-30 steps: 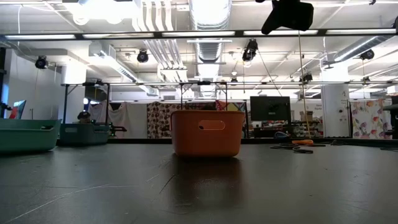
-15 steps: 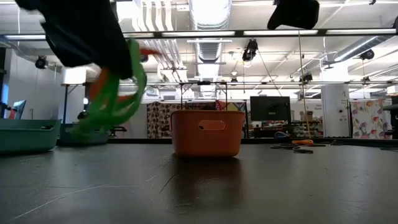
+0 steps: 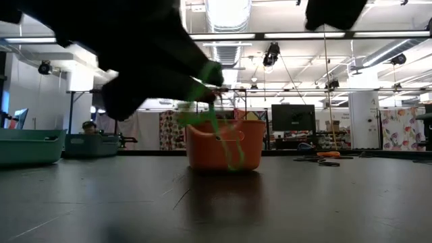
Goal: Sort rubber bands into baskets
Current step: Move the rubber bands, then put the green rubber band into the light sea green bin
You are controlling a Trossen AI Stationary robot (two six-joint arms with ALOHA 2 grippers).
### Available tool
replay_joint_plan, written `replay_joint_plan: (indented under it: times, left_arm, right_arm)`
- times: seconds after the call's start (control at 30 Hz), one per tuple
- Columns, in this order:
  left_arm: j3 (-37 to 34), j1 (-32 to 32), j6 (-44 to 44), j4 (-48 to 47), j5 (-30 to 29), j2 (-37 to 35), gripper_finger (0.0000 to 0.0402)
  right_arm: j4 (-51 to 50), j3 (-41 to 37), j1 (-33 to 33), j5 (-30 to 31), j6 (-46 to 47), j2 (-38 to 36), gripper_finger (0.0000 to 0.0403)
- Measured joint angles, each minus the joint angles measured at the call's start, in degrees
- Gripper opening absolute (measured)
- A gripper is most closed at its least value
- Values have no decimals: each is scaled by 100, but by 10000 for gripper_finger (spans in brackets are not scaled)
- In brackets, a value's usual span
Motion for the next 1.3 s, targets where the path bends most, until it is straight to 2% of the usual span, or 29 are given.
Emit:
replay_joint_plan:
  times: [0.07, 0.17, 0.33, 0.47, 0.63, 0.77, 0.9, 1.1, 1.23, 1.3]
  left_arm:
    - [-4, 56, 2, 109, 161, 28, 111]
    - [57, 57, -36, 18, 750, 63, 142]
    - [143, -217, -525, -275, 940, 53, 167]
    - [289, -497, -1144, -1248, 972, 23, 169]
    - [461, -726, -1627, -2748, 945, -160, 169]
    - [345, -815, -1662, -3440, 792, -265, 169]
    - [-99, -830, -1422, -3463, 724, -287, 168]
    - [-612, -1060, -1085, -2929, 496, -361, 168]
    - [-726, -1156, -513, -2745, 408, -358, 168]
    - [-731, -1164, -380, -2729, 367, -353, 168]
  right_arm:
    - [141, -8, 56, -4, -3, 364, 247]
    - [213, -8, 115, -4, 10, 849, 247]
    - [596, 5, 125, 28, -24, 1414, 247]
    - [1147, -8, 152, 155, -111, 1642, 247]
    - [1744, -8, 263, 150, -807, 1901, 247]
    - [2163, 27, 268, 321, -814, 2167, 247]
    - [2515, 38, 287, 426, -1194, 2604, 247]
    - [2668, 75, 274, 234, -889, 2998, 240]
    - [2519, 76, 280, 256, -977, 3011, 209]
    - [2412, 77, 278, 255, -1350, 2980, 182]
